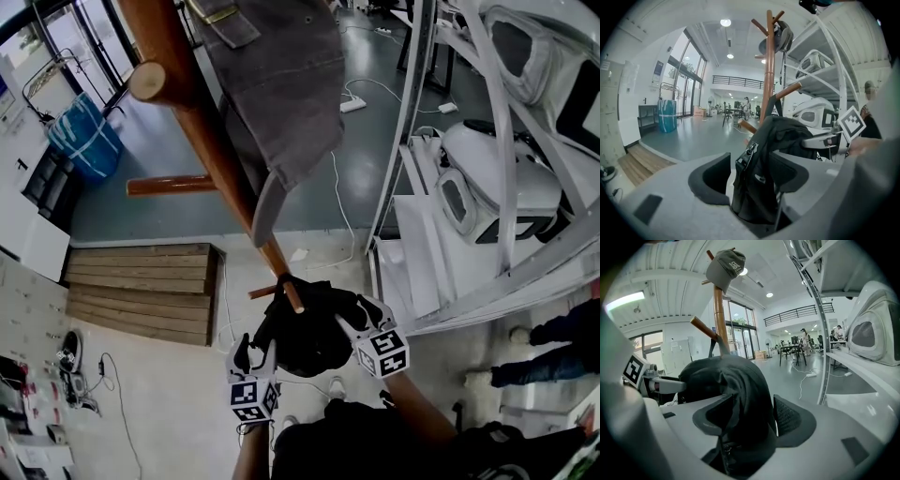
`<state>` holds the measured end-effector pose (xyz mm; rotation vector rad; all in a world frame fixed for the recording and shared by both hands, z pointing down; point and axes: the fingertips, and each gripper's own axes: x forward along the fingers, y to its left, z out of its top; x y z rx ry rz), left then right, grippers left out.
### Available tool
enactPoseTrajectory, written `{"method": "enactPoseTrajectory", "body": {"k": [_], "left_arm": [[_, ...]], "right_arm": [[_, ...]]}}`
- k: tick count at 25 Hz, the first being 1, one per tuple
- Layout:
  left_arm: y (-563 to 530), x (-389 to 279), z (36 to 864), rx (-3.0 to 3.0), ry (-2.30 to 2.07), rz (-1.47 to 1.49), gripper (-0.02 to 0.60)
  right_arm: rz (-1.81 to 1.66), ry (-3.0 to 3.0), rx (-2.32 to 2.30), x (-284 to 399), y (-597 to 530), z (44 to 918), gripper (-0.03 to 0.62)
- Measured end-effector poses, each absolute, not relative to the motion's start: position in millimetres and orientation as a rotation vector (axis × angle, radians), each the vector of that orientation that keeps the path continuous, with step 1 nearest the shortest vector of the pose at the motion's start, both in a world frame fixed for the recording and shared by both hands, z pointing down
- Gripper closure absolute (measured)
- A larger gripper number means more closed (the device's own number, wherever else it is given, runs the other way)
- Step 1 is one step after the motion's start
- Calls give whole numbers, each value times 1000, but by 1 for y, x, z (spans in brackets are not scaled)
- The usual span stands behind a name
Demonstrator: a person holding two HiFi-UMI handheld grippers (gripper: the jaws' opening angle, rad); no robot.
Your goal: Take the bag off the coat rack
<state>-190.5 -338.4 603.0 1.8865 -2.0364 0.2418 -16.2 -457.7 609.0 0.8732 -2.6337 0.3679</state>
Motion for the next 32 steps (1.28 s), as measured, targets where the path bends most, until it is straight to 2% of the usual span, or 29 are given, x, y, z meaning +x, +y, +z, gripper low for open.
{"method": "enactPoseTrajectory", "body": {"k": [5,7,10,22,32], "left_arm": [[-344,-187,611,1889,-2000,257,344],[-344,-189,613,1885,-2008,256,378],[-345,-191,613,1896,-2011,255,393],[-343,-190,616,1938,-1968,247,457],[-338,-186,609,1976,-1947,239,471]], "right_arm": [[372,-2629,884,-18,-459,614,358],[368,-2625,902,-16,-462,614,358],[365,-2618,917,-16,-464,615,361],[348,-2580,983,-11,-466,616,450],[344,-2572,1008,-8,-452,610,487]]}}
